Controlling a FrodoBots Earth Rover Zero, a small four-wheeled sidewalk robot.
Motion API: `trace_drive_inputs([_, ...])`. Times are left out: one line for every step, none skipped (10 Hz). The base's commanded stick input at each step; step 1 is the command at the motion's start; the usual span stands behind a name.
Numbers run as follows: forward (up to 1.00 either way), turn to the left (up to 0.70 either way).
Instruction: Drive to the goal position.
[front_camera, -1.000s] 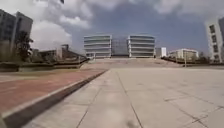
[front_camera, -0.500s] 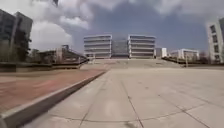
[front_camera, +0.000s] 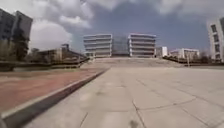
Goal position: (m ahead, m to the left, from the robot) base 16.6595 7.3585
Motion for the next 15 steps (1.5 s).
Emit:
trace_drive_inputs([1.00, 0.00])
trace_drive_inputs([1.00, 0.00])
trace_drive_inputs([1.00, 0.00])
trace_drive_inputs([1.00, 0.00])
trace_drive_inputs([1.00, 0.00])
trace_drive_inputs([1.00, 0.00])
trace_drive_inputs([1.00, -0.30])
trace_drive_inputs([1.00, -0.36])
trace_drive_inputs([1.00, -0.18])
trace_drive_inputs([1.00, 0.00])
trace_drive_inputs([1.00, 0.00])
trace_drive_inputs([1.00, 0.00])
trace_drive_inputs([1.00, 0.00])
trace_drive_inputs([1.00, 0.00])
trace_drive_inputs([1.00, 0.00])
